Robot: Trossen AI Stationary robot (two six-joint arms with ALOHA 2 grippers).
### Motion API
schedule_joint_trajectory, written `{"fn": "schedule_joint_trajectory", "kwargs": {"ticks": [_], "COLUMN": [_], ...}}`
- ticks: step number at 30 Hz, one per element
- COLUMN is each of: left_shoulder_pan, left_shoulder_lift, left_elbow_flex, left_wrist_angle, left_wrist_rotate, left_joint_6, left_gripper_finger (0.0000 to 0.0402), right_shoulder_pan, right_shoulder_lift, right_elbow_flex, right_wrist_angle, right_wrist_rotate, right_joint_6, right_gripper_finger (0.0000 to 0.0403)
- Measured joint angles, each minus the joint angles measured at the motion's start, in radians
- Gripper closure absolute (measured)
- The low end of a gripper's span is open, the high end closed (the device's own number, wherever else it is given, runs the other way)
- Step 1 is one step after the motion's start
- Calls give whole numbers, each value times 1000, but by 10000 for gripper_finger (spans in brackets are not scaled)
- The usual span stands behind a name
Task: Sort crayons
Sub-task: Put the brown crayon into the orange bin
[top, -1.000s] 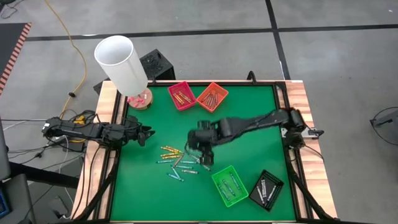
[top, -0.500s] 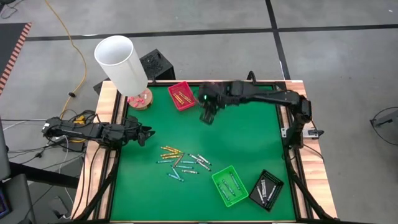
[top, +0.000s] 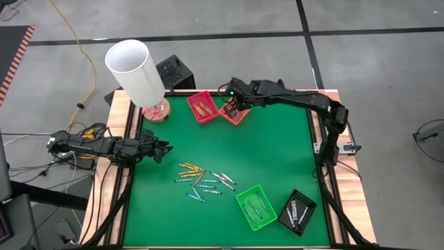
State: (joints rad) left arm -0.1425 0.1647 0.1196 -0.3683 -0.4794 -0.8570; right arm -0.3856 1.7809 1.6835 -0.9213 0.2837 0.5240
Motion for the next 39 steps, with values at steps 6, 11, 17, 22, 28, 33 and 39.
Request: {"fn": "schedule_joint_trajectory", "kwargs": {"ticks": [6, 11, 17, 22, 28, 33, 39], "left_shoulder_pan": [0, 0, 0, 0, 0, 0, 0], "left_shoulder_lift": [0, 0, 0, 0, 0, 0, 0], "left_elbow_flex": [0, 0, 0, 0, 0, 0, 0], "left_wrist_angle": [0, 0, 0, 0, 0, 0, 0], "left_wrist_rotate": [-1, -1, -3, -5, -15, -16, -24], "left_joint_6": [0, 0, 0, 0, 0, 0, 0], "left_gripper_finger": [186, 186, 186, 186, 186, 186, 186], "right_shoulder_pan": [-23, -29, -30, -30, -28, -22, -6], "right_shoulder_lift": [0, 0, 6, 6, 7, 7, 7], "right_elbow_flex": [-137, -246, -323, -348, -394, -406, -406], "right_wrist_angle": [248, 447, 513, 519, 552, 562, 567], "right_wrist_rotate": [0, 19, 101, 137, 163, 163, 195], "right_joint_6": [64, 132, 217, 231, 261, 276, 281], "right_gripper_finger": [400, 400, 400, 400, 400, 400, 400]}}
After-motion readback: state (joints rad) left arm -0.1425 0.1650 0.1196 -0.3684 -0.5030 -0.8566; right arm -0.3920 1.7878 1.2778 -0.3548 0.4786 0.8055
